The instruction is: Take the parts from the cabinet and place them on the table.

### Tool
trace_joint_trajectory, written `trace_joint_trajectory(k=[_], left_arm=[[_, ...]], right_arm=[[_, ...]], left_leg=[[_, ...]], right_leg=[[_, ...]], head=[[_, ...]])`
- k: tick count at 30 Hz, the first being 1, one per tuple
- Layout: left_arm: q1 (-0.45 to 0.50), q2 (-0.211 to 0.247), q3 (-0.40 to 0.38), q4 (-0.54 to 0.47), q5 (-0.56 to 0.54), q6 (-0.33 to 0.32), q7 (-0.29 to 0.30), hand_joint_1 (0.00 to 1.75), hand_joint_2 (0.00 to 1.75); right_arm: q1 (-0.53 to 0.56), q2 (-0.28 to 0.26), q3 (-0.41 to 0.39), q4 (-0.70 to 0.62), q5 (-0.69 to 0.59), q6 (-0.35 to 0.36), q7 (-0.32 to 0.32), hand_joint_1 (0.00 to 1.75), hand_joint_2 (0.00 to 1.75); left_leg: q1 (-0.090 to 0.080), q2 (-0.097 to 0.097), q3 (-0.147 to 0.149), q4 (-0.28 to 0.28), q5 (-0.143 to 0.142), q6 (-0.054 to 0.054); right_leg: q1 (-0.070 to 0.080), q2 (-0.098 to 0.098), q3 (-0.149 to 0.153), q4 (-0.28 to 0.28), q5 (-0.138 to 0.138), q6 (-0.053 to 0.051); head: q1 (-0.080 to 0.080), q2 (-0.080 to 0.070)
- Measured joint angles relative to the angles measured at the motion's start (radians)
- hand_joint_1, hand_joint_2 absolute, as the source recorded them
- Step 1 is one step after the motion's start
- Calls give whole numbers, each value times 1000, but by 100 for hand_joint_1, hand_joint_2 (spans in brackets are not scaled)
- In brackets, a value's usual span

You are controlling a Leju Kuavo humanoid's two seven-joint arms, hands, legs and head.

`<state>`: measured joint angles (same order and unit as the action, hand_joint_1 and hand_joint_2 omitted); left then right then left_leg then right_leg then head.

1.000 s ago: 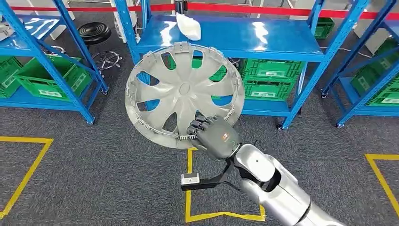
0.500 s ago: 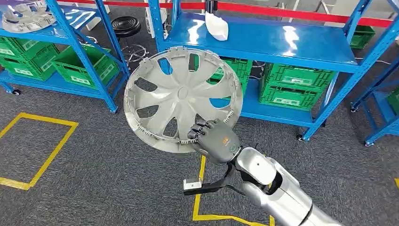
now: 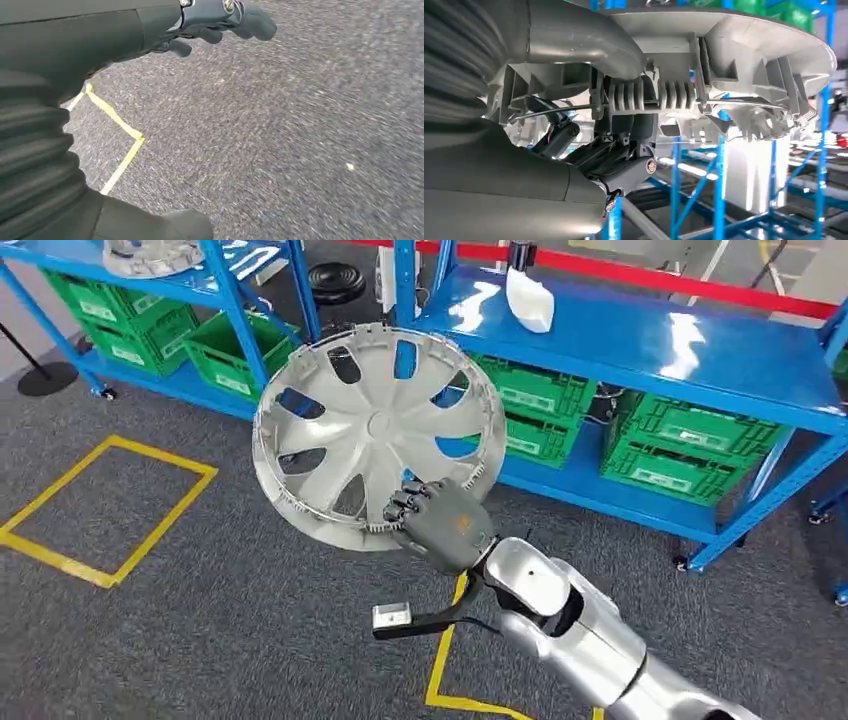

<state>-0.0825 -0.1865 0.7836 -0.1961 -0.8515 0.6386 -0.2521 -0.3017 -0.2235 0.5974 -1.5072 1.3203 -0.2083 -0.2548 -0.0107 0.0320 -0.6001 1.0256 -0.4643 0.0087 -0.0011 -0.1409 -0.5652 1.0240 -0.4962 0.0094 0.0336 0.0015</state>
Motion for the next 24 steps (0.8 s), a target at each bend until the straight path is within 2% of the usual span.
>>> trace_joint_trajectory(k=[1,2,3,4,5,6,7,8,9,10,11,12,13,15,16,17,18,19,20,21,22,23,24], left_arm=[[2,1,2,0,0,2,0,0,175],[2,2,4,-1,3,9,-2,0,175],[-1,5,7,-2,12,13,-9,0,175],[-3,5,9,-2,16,16,-16,0,175],[-3,6,13,-2,22,21,-24,0,175],[-3,9,17,-2,26,27,-31,0,175],[-1,12,23,-2,35,37,-37,0,175],[-1,14,32,-2,48,48,-41,0,175],[-1,16,42,-3,67,54,-45,0,175],[-2,17,55,-3,86,55,-51,0,175],[-2,18,66,-4,101,54,-57,0,175],[-5,18,78,-5,112,54,-63,0,175],[-4,18,87,-5,115,54,-64,0,175],[2,16,93,-2,93,54,-46,0,175],[3,15,94,-1,90,55,-28,0,175],[3,9,97,0,90,55,-9,0,175],[1,6,99,1,90,55,7,0,175],[-1,1,102,3,90,51,31,0,175],[-1,-2,105,4,87,46,59,0,175],[1,-6,105,7,84,41,79,0,175],[4,-10,105,9,79,36,102,0,175],[8,-12,105,10,69,30,134,0,175],[11,-15,105,11,63,29,159,0,175]], right_arm=[[0,0,3,-3,0,1,3,175,175],[0,0,4,-5,1,4,3,175,175],[1,0,6,-5,3,8,2,175,175],[2,0,9,-5,8,10,-1,175,175],[2,1,11,-5,10,10,-3,175,175],[4,2,13,-5,13,11,-7,175,175],[5,5,14,-5,14,11,-17,175,175],[5,8,15,-5,13,11,-29,175,175],[4,10,16,-5,6,11,-43,175,175],[3,13,16,-5,0,11,-53,175,175],[0,15,17,-5,-3,10,-62,175,175],[-1,20,19,-4,-4,9,-73,175,175],[-4,26,23,-3,-5,9,-80,175,175],[-11,38,30,3,-8,9,-86,175,175],[-12,47,32,5,-10,9,-87,175,175],[-12,52,34,5,-9,9,-87,175,175],[-13,55,36,5,-10,8,-87,175,175],[-12,55,38,6,-10,8,-85,175,175],[-13,55,39,10,-10,9,-82,175,175],[-13,55,40,14,-11,9,-80,175,175],[-14,55,41,18,-13,9,-77,175,175],[-15,55,43,23,-15,8,-71,175,175],[-16,55,44,29,-19,7,-66,175,175]], left_leg=[[7,-10,4,-4,5,7],[9,-20,3,-6,7,10],[10,-29,1,-6,9,15],[10,-41,0,-6,10,16],[10,-54,-1,-5,10,17],[10,-66,-2,-4,10,17],[10,-80,-2,-2,10,17],[11,-94,-2,1,10,16],[12,-109,-2,3,10,13],[12,-120,-2,6,9,10],[13,-128,-6,8,10,5],[8,-140,-13,14,9,-4],[12,-147,-17,9,13,-11],[18,-166,-18,0,19,-28],[17,-165,-24,6,16,-33],[13,-114,-32,26,2,-34],[12,-78,-58,80,-34,-36],[14,-59,-94,156,-74,-39],[16,-49,-130,234,-108,-41],[17,-46,-156,290,-125,-43],[19,-44,-160,303,-120,-45],[20,-41,-141,270,-93,-45],[21,-35,-102,197,-54,-45]], right_leg=[[-5,26,-1,9,-11,8],[-8,84,-15,43,-35,12],[-9,122,-49,114,-75,14],[-10,134,-88,195,-112,16],[-9,136,-126,268,-136,17],[-9,137,-150,313,-143,17],[-9,137,-153,310,-125,16],[-11,138,-133,262,-88,14],[-12,143,-90,172,-37,11],[-16,165,-48,83,4,10],[-22,213,-24,26,6,8],[-19,213,-21,14,4,8],[-15,203,-22,15,5,4],[-8,187,-20,14,8,-10],[-17,172,-16,1,15,-20],[-15,161,-13,-2,16,-25],[-14,150,-13,-2,16,-33],[-11,137,-13,-2,15,-35],[-8,122,-13,-2,14,-37],[-7,109,-14,-1,13,-38],[-7,97,-14,-1,12,-38],[-6,86,-13,0,12,-37],[-6,75,-13,1,10,-34]], head=[[2,0],[2,0],[5,0],[6,0],[5,0],[6,0],[5,0],[6,0],[6,0],[6,0],[6,0],[5,0],[5,0],[5,0],[5,0],[2,0],[-3,0],[-3,0],[-3,0],[-3,0],[-3,0],[-3,0],[-3,0]])
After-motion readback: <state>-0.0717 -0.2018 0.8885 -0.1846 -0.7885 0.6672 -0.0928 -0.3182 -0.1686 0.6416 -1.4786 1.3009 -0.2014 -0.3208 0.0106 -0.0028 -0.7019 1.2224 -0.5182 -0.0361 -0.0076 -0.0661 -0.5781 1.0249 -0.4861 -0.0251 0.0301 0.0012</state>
